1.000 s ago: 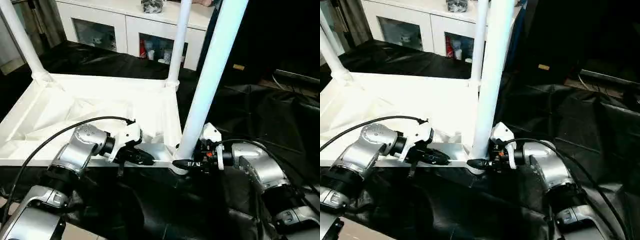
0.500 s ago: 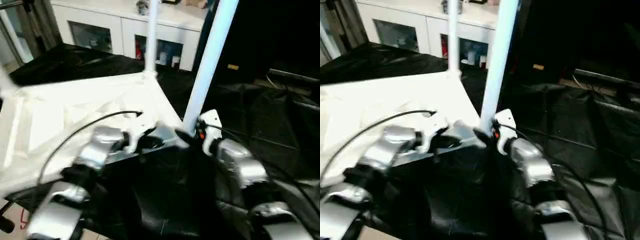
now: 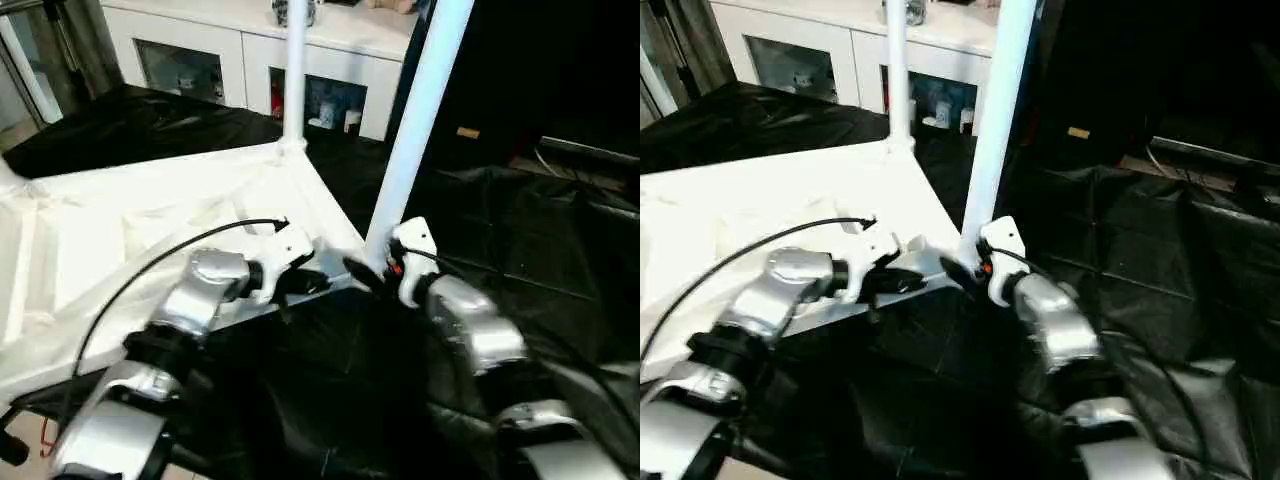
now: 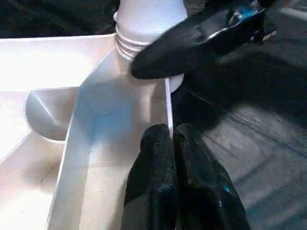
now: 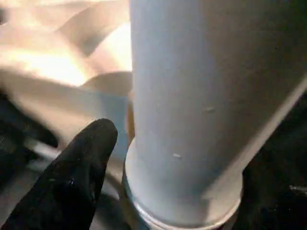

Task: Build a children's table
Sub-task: Rotate leg to tighten

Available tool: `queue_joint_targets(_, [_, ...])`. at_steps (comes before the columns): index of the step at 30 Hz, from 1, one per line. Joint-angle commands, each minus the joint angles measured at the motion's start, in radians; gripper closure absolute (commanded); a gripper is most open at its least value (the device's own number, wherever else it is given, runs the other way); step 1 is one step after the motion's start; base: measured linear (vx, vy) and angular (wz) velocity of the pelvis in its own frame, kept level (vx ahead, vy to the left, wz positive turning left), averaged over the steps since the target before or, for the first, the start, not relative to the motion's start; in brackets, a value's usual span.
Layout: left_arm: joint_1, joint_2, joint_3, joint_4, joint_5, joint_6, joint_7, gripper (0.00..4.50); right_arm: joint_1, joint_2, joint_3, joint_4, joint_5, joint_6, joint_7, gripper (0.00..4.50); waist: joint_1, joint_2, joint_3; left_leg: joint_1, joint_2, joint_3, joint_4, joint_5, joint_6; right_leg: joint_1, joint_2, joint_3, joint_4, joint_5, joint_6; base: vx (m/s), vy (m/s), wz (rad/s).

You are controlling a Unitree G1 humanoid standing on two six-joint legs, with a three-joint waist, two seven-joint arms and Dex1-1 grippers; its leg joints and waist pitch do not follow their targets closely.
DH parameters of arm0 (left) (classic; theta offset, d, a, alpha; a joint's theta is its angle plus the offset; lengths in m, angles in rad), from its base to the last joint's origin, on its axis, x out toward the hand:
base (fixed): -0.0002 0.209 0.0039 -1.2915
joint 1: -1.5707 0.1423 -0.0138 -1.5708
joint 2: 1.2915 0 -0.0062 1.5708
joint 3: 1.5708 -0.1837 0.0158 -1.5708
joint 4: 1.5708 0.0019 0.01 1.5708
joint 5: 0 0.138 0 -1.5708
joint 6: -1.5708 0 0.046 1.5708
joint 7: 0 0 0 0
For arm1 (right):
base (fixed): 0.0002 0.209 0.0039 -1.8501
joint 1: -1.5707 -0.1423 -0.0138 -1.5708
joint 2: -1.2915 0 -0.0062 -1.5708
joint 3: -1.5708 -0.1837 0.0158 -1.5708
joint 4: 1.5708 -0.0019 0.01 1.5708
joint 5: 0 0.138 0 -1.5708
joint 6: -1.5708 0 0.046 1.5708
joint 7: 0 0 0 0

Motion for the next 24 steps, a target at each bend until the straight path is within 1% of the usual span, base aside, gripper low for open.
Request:
queue_joint_targets(1, [0.002, -0.013, -0.052, -0.035, -0.022, -0.023, -0.071, 4.50, 0.017, 0.003, 0.084, -0.045, 0.019, 0.007, 0.152, 0.76, 0.003, 0.007, -0.060, 0.001, 0.025, -0.001, -0.063, -0.182, 0.042, 0.055, -0.076, 0.049, -0.070, -0.149, -0.209, 0.000, 0.000, 0.00])
queue_joint_targets(2, [0.005, -0.002, -0.052, -0.042, -0.027, -0.025, -0.094, 4.50, 0.023, -0.018, 0.088, -0.062, 0.028, 0.010, 0.198, 0.76, 0.006, 0.007, -0.061, 0.003, 0.025, 0.001, -0.061, -0.179, 0.050, 0.055, -0.075, 0.050, -0.068, -0.131, -0.217, 0.000, 0.000, 0.00])
queue_joint_targets(3, [0.010, 0.013, -0.052, -0.048, -0.037, -0.037, -0.130, 4.50, 0.028, -0.044, 0.090, -0.082, 0.042, 0.022, 0.250, 0.76, 0.005, 0.008, -0.060, 0.001, 0.025, 0.000, -0.062, -0.177, 0.052, 0.055, -0.075, 0.050, -0.067, -0.126, -0.221, 0.000, 0.000, 0.00])
queue_joint_targets(6, [0.017, 0.049, -0.057, -0.053, -0.047, -0.063, -0.198, 4.50, 0.041, -0.108, 0.101, -0.123, 0.065, 0.039, 0.365, 0.76, 0.009, 0.008, -0.060, 0.002, 0.028, 0.001, -0.061, -0.183, 0.062, 0.057, -0.075, 0.049, -0.067, -0.126, -0.229, 0.000, 0.000, 0.00])
queue_joint_targets(7, [0.017, 0.049, -0.057, -0.053, -0.047, -0.063, -0.198, 4.50, 0.041, -0.108, 0.101, -0.123, 0.065, 0.039, 0.365, 0.76, 0.012, 0.008, -0.058, 0.002, 0.028, 0.002, -0.062, -0.184, 0.059, 0.057, -0.075, 0.048, -0.068, -0.137, -0.227, 0.000, 0.000, 0.00])
queue_joint_targets(8, [0.019, 0.060, -0.058, -0.053, -0.048, -0.070, -0.218, 4.50, 0.044, -0.126, 0.105, -0.131, 0.069, 0.044, 0.395, 0.76, 0.015, 0.008, -0.059, 0.005, 0.029, 0.002, -0.062, -0.188, 0.054, 0.054, -0.075, 0.048, -0.068, -0.148, -0.228, 0.000, 0.000, 0.00])
queue_joint_targets(9, [0.021, 0.071, -0.059, -0.053, -0.048, -0.077, -0.233, 4.50, 0.047, -0.141, 0.108, -0.138, 0.072, 0.045, 0.418, 0.76, 0.016, 0.008, -0.057, 0.004, 0.029, 0.003, -0.062, -0.193, 0.052, 0.053, -0.076, 0.048, -0.070, -0.158, -0.227, 0.000, 0.000, 0.00])
queue_joint_targets(10, [0.023, 0.079, -0.060, -0.053, -0.049, -0.079, -0.246, 4.50, 0.049, -0.151, 0.110, -0.141, 0.073, 0.047, 0.432, 0.76, 0.019, 0.006, -0.057, 0.004, 0.028, 0.003, -0.062, -0.200, 0.048, 0.054, -0.076, 0.048, -0.071, -0.183, -0.220, 0.000, 0.000, 0.00])
queue_joint_targets(11, [0.027, 0.095, -0.063, -0.056, -0.051, -0.084, -0.272, 4.50, 0.053, -0.170, 0.112, -0.149, 0.076, 0.052, 0.464, 0.76, 0.024, 0.008, -0.057, 0.007, 0.030, 0.003, -0.062, -0.205, 0.044, 0.052, -0.076, 0.048, -0.072, -0.200, -0.216, 0.000, 0.000, 0.00])
queue_joint_targets(13, [0.029, 0.106, -0.065, -0.057, -0.052, -0.090, -0.288, 4.50, 0.056, -0.183, 0.115, -0.156, 0.078, 0.056, 0.489, 0.76, 0.027, 0.007, -0.057, 0.006, 0.030, 0.003, -0.063, -0.206, 0.041, 0.052, -0.076, 0.048, -0.072, -0.207, -0.212, 0.000, 0.000, 0.00])
queue_joint_targets(15, [0.031, 0.115, -0.067, -0.058, -0.055, -0.091, -0.305, 4.50, 0.059, -0.192, 0.116, -0.161, 0.080, 0.062, 0.506, 0.76, 0.029, 0.007, -0.058, 0.005, 0.030, 0.003, -0.062, -0.196, 0.040, 0.052, -0.075, 0.047, -0.070, -0.194, -0.211, 0.000, 0.000, 0.00])
queue_joint_targets(16, [0.032, 0.127, -0.068, -0.061, -0.062, -0.087, -0.331, 4.50, 0.060, -0.200, 0.119, -0.170, 0.089, 0.078, 0.528, 1.01, 0.029, 0.006, -0.058, 0.005, 0.030, 0.003, -0.062, -0.192, 0.040, 0.052, -0.075, 0.047, -0.069, -0.187, -0.213, 0.000, 0.000, 0.00])
queue_joint_targets(18, [0.032, 0.131, -0.068, -0.064, -0.066, -0.083, -0.343, 4.50, 0.060, -0.202, 0.120, -0.173, 0.094, 0.086, 0.535, 1.08, 0.030, 0.007, -0.059, 0.004, 0.030, 0.003, -0.062, -0.186, 0.041, 0.053, -0.075, 0.047, -0.067, -0.178, -0.216, 0.000, 0.000, 0.00])
queue_joint_targets(20, [0.032, 0.133, -0.067, -0.064, -0.068, -0.083, -0.351, 4.50, 0.060, -0.203, 0.120, -0.179, 0.099, 0.095, 0.543, 1.14, 0.030, 0.007, -0.059, 0.005, 0.030, 0.003, -0.062, -0.184, 0.039, 0.051, -0.075, 0.046, -0.066, -0.172, -0.220, 0.000, 0.000, 0.00])
queue_joint_targets(21, [0.031, 0.132, -0.066, -0.064, -0.068, -0.086, -0.348, 4.50, 0.061, -0.200, 0.121, -0.183, 0.103, 0.100, 0.545, 1.26, 0.031, 0.005, -0.059, 0.004, 0.030, 0.003, -0.061, -0.181, 0.040, 0.053, -0.076, 0.047, -0.066, -0.171, -0.221, 0.000, 0.000, 0.00])
queue_joint_targets(24, [0.029, 0.126, -0.064, -0.059, -0.067, -0.090, -0.329, 4.50, 0.063, -0.195, 0.123, -0.186, 0.104, 0.102, 0.542, 1.58, 0.031, 0.005, -0.059, 0.005, 0.029, 0.003, -0.061, -0.183, 0.037, 0.052, -0.076, 0.047, -0.067, -0.183, -0.216, 0.000, 0.000, 0.00])
